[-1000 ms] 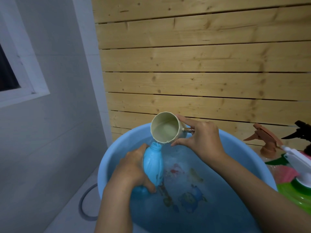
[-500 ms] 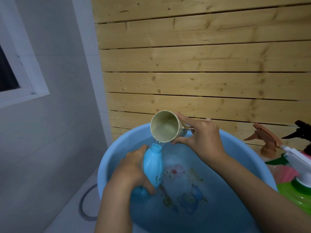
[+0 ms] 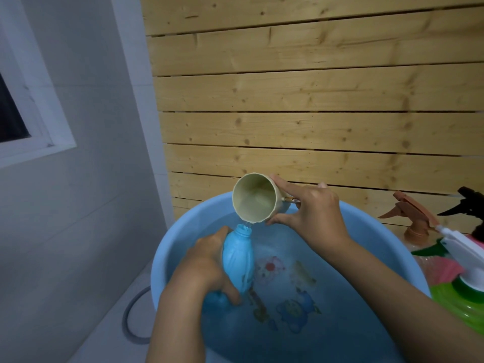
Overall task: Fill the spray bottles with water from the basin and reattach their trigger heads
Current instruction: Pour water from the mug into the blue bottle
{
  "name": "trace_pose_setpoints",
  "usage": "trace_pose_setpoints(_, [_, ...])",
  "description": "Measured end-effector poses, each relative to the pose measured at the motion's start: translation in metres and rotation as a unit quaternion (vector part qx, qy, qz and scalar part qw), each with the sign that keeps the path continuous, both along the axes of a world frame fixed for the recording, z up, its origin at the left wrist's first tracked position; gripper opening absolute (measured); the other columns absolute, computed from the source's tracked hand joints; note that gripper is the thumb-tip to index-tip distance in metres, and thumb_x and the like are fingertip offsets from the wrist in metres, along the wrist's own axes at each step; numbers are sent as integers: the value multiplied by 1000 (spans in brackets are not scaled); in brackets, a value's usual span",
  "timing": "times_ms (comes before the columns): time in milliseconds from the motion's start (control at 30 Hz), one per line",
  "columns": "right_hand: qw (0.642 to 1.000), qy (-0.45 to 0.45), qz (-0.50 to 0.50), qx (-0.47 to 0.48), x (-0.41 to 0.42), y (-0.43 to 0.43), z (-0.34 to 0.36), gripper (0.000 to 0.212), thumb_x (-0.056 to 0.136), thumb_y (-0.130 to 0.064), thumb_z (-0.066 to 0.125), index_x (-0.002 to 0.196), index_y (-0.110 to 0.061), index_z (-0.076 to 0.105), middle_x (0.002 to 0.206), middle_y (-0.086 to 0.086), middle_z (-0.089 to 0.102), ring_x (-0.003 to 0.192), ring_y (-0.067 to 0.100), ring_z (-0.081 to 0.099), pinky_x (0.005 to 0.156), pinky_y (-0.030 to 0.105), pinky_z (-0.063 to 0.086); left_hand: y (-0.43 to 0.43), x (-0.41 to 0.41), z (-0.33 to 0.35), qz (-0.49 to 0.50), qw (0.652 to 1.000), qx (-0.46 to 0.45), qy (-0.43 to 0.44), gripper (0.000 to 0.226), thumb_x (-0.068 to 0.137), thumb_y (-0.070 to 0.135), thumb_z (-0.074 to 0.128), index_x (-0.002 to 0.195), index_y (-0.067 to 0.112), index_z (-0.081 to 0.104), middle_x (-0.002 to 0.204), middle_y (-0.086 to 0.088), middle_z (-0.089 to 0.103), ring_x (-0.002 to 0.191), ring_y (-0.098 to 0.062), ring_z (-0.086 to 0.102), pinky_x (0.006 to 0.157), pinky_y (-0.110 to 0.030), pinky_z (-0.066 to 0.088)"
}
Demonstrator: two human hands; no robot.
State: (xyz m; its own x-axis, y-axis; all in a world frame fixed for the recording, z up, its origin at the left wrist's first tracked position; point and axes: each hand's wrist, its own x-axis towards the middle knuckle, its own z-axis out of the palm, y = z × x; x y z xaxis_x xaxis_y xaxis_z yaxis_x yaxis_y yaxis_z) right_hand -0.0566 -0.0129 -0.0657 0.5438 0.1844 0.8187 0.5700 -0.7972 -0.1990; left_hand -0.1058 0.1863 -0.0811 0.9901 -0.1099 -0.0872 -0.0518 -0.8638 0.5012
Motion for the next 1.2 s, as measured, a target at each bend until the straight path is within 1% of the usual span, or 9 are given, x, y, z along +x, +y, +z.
trace_pose_setpoints(367, [1000,-6,6,-9,-1,2,-1,84,39,-38,94,118,-23,68,54,-3,63,47,17,56,68,27,33,1,0,-2,1,1000,-13,-2,86,39,25,92,109,35,43,107,9,56,98,-16,57,79,-37,55])
trace_pose_setpoints(533, [1000,-12,12,-1,0,1,-1,83,42,-37,93,119,-23,68,57,-2,65,48,18,57,69,24,26,1,-1,-1,-1,1000,-18,-1,85,40,22,92,110,32,44,107,7,56,98,-17,57,79,-38,56])
trace_pose_setpoints(633, [1000,-18,14,-1,-1,1,1,82,41,-36,94,118,-22,68,58,-4,64,48,11,50,67,26,27,1,-1,0,2,1000,-15,-4,86,41,21,93,111,33,44,108,8,55,99,-17,56,79,-37,55])
trace_pose_setpoints(733, [1000,-29,12,-3,0,1,2,81,42,-36,94,118,-20,69,61,-5,66,57,1,37,68,24,26,0,-1,0,6,1000,-15,-7,88,40,21,93,113,33,44,109,8,55,99,-17,56,79,-36,55])
trace_pose_setpoints(833, [999,-35,14,-6,0,0,1,81,43,-36,93,119,-20,68,62,-6,65,59,1,33,68,24,26,0,-1,0,8,1000,-13,-7,88,40,21,93,112,32,44,109,6,55,99,-19,56,79,-38,55])
trace_pose_setpoints(900, [999,-34,14,-14,1,0,1,81,44,-36,93,119,-20,68,62,-6,66,59,2,33,68,23,23,0,-1,0,9,1000,-11,-8,87,40,21,93,111,30,44,107,6,56,98,-19,56,80,-39,55])
trace_pose_setpoints(1000, [999,-37,16,-31,1,0,1,80,44,-35,93,119,-18,68,61,-4,65,56,6,39,64,22,14,0,-1,0,10,1000,-11,-8,89,39,22,93,113,31,43,107,6,55,98,-19,57,81,-40,55])
trace_pose_setpoints(1100, [998,-44,14,-46,-1,0,3,80,44,-33,94,119,-17,69,60,-3,64,54,11,49,67,21,16,0,0,0,8,1000,-14,-13,90,39,22,93,114,31,44,107,7,56,98,-18,56,81,-39,55])
trace_pose_setpoints(1200, [997,-52,19,-56,-2,1,4,78,47,-30,94,120,-17,68,60,-3,63,55,9,41,66,20,13,-1,0,1,9,1000,-14,-8,90,41,23,92,115,31,43,109,7,55,99,-18,56,82,-39,54])
